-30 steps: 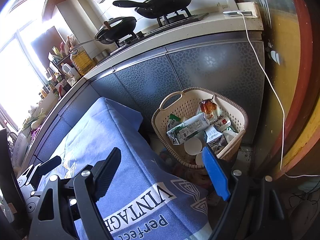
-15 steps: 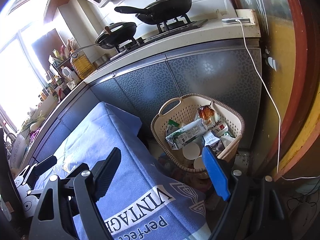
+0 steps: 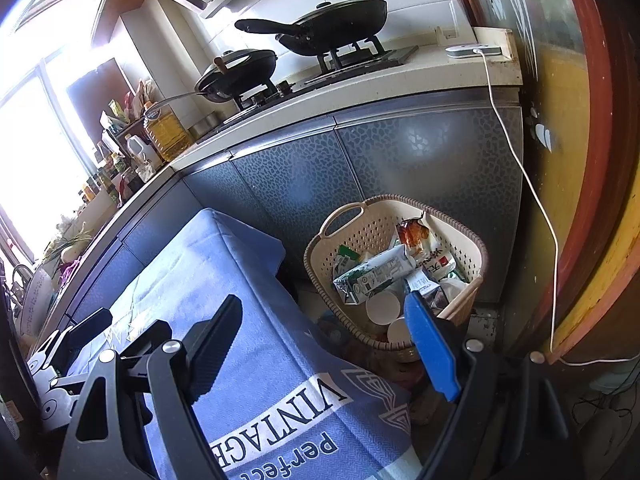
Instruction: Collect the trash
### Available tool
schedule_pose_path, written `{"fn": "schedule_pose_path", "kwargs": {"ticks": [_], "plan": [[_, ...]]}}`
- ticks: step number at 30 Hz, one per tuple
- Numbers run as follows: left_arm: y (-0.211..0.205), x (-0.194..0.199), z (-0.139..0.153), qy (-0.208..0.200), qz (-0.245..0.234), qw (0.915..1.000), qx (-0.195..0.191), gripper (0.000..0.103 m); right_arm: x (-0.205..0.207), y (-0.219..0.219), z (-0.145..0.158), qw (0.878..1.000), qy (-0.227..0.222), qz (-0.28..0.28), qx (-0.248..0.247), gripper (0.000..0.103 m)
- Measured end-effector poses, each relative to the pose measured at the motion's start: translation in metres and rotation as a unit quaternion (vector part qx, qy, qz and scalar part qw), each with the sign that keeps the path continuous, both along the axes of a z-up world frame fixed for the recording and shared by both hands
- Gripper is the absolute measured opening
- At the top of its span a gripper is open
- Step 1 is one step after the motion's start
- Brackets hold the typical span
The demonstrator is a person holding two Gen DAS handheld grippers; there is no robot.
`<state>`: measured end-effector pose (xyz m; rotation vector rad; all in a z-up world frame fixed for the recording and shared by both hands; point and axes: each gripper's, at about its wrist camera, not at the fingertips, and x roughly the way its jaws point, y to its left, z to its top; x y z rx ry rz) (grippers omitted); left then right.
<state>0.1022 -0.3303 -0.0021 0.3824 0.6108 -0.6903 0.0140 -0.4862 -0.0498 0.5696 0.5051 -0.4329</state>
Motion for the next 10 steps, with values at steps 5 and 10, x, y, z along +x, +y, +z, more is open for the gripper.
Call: {"fn": "schedule_pose_path", "kwargs": {"ticks": [5,10], "plan": [[0.0007,-0.0043,0.0074,-0.015,0.003,0.9999,-0.002,0.097,-0.0007,0.0010,0.0018,1.000,-0.003,-0.002,-0.001,0.083],[0.0028,-0.0047,0.0087,-0.012,0.002,0.9999,-0.006,0.097,-0.0025,0.0032,0.0031,1.000,-0.004,-0.004,-0.002,0.083]]}}
